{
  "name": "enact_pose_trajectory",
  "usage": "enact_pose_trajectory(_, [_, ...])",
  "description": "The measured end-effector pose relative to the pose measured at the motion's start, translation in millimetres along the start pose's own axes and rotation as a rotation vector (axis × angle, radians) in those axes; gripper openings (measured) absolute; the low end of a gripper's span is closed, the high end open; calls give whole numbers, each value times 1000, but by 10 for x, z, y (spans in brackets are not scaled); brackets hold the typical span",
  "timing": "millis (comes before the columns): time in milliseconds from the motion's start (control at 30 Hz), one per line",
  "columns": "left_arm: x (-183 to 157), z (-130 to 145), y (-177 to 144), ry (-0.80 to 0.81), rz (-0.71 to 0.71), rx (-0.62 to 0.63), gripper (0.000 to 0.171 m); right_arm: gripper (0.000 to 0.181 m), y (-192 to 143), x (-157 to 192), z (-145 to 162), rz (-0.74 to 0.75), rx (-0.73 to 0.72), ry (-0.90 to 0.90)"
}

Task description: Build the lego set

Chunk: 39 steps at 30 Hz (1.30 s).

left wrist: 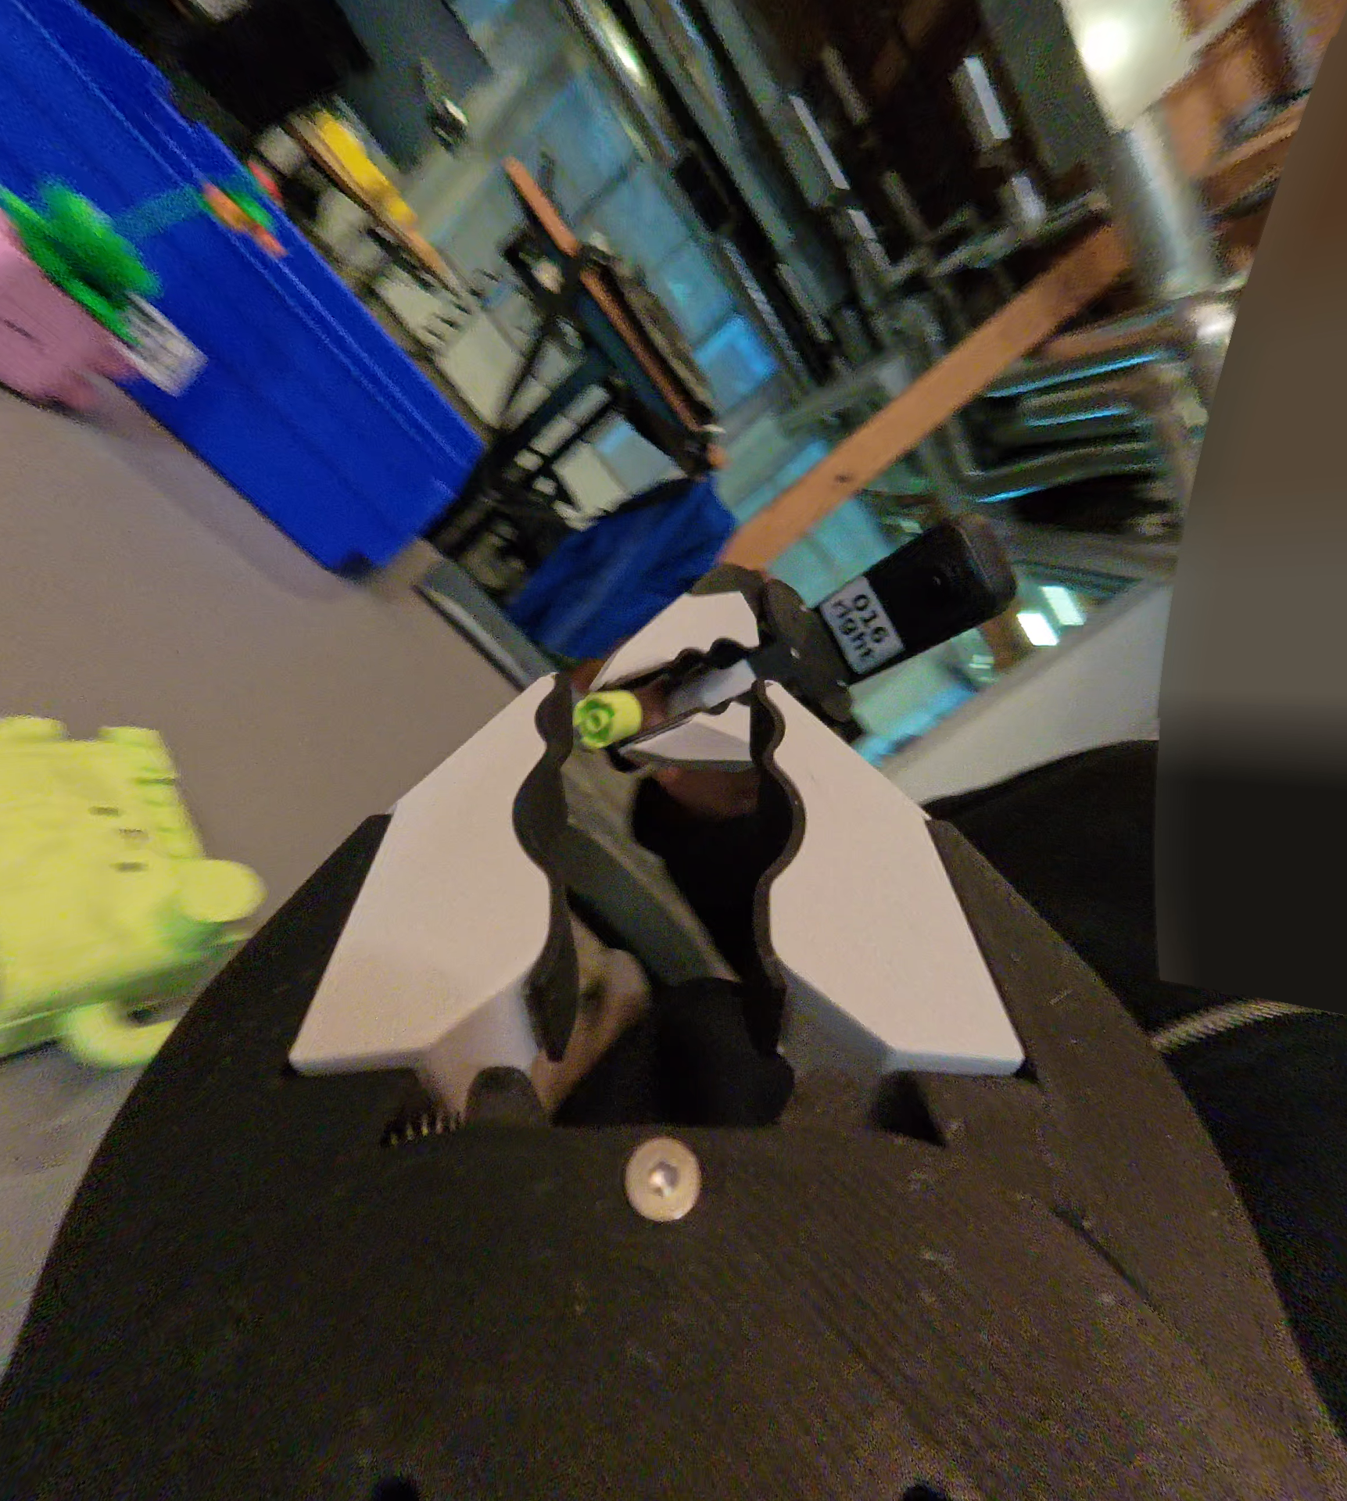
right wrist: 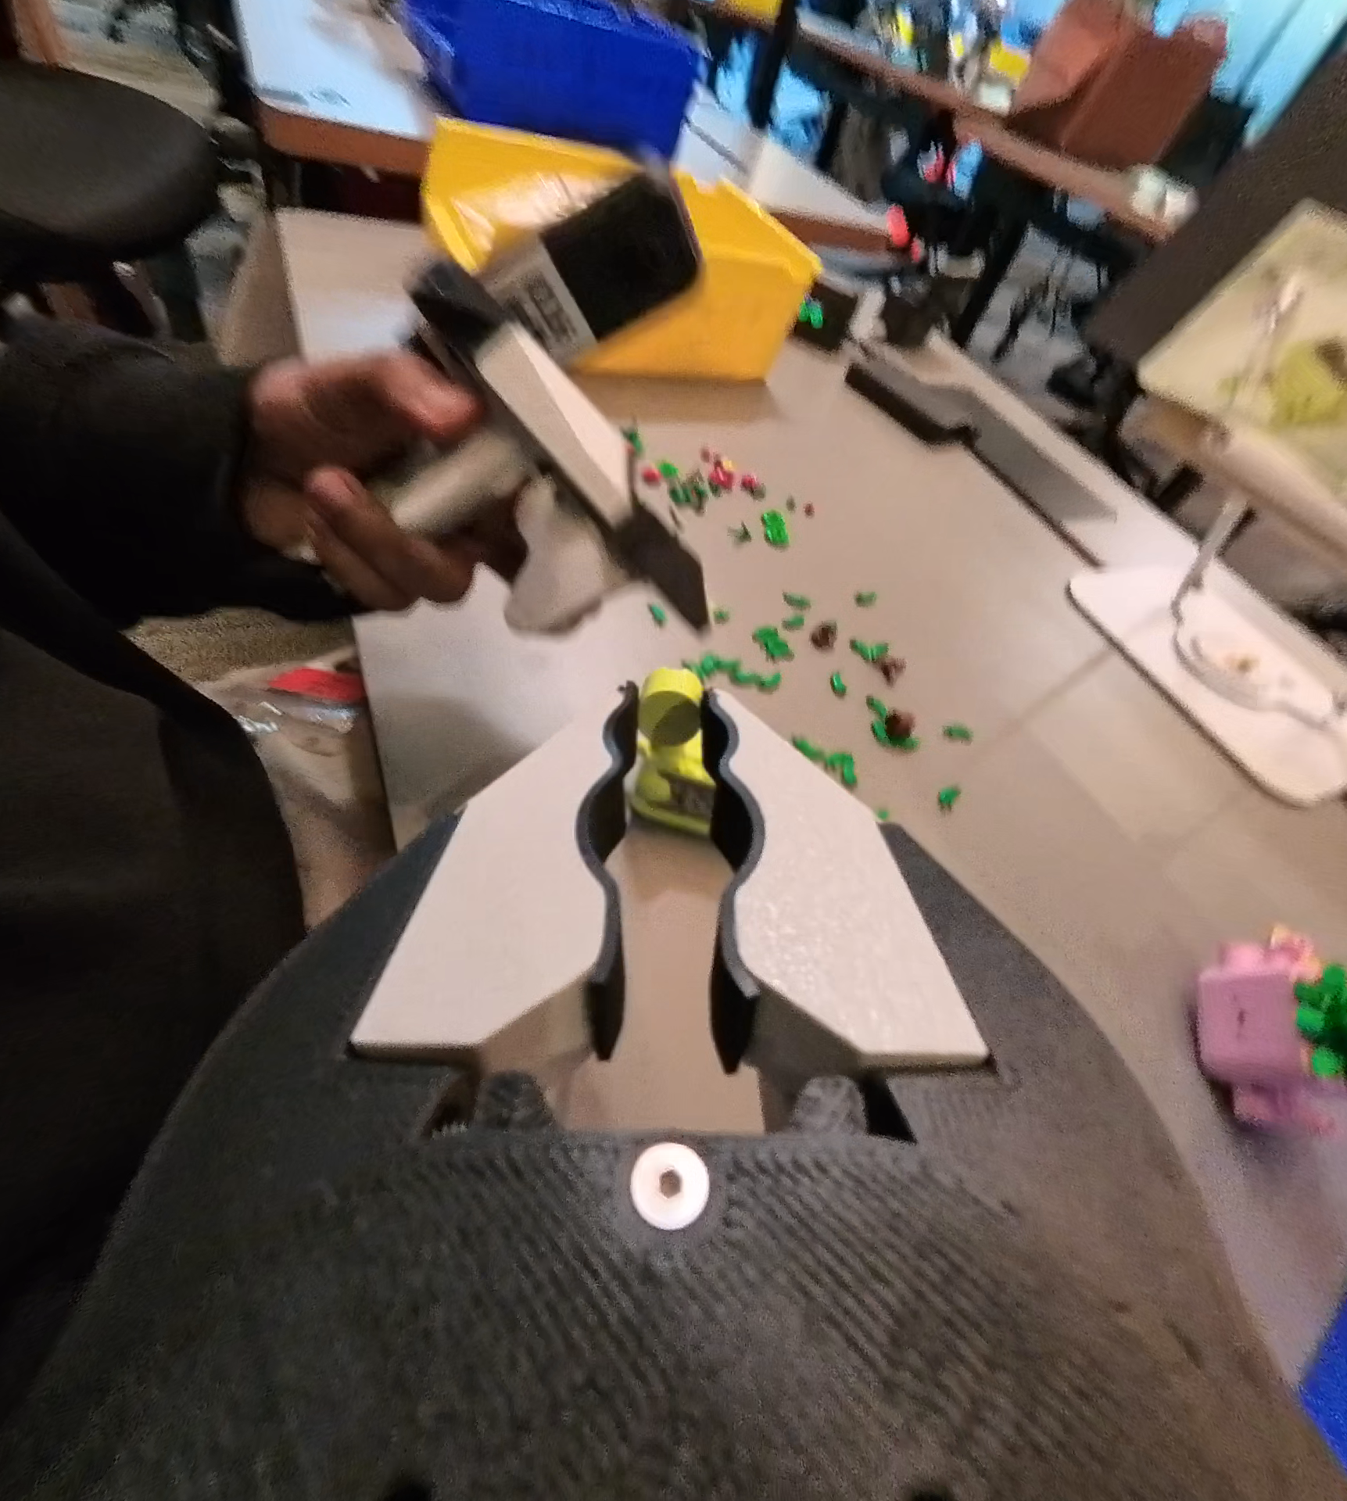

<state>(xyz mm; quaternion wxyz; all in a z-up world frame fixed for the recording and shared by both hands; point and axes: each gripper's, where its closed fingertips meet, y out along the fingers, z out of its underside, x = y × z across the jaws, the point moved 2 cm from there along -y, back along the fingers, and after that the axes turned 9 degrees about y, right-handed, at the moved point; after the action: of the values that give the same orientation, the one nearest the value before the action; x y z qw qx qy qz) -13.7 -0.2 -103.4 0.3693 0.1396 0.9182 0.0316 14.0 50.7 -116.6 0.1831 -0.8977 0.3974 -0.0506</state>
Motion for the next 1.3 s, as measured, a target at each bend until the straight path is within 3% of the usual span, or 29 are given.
enact_pose_trajectory(100, [367, -87, -232, 172, -310, 21, 51, 14, 59, -261, 588, 88, 332, 125])
enact_pose_trajectory(167, [653, 6, -377, 263, -529, 130, 58, 14, 26, -373, 927, 127, 540, 173])
enact_pose_trajectory(233, [876, 129, -469, 318, -677, 237, 63, 14, 7, -389, 1067, 103, 638, 245])
enact_pose_trajectory(367, [926, 277, -397, 272, -635, 273, 69, 14, -33, -403, 1193, 44, 796, 350])
enact_pose_trajectory(500, [954, 324, -385, 294, -653, 303, 80, 14, -49, -417, 1319, 47, 970, 301])
enact_pose_trajectory(633, [979, 387, -373, 315, -692, 351, 86, 14, -9, -413, 1330, 52, 1037, 288])
enact_pose_trajectory(700, [957, 400, -353, 318, -685, 358, 86, 16, -7, -394, 1313, 44, 1040, 268])
enact_pose_trajectory(800, [919, 378, -341, 331, -662, 338, 86, 45, -29, -428, 1187, 60, 954, 238])
enact_pose_trajectory(900, [895, 328, -345, 298, -623, 284, 86, 69, 32, -539, 943, 126, 747, 253])
enact_pose_trajectory(1000, [884, 179, -393, 255, -588, 159, 84, 82, 326, -260, 651, 11, 481, 347])
enact_pose_trajectory(1067, [868, -23, -502, 243, -583, -1, 77, 83, 556, -105, 579, -9, 374, 340])
enact_pose_trajectory(1133, [864, -149, -618, 223, -573, -95, 74, 83, 740, -180, 676, 117, 352, 271])
enact_pose_trajectory(1200, [899, -185, -689, 228, -591, -112, 74, 89, 861, -241, 748, 203, 345, 239])
enact_pose_trajectory(1300, [939, -146, -691, 248, -608, -87, 73, 89, 992, -211, 794, 180, 339, 251])
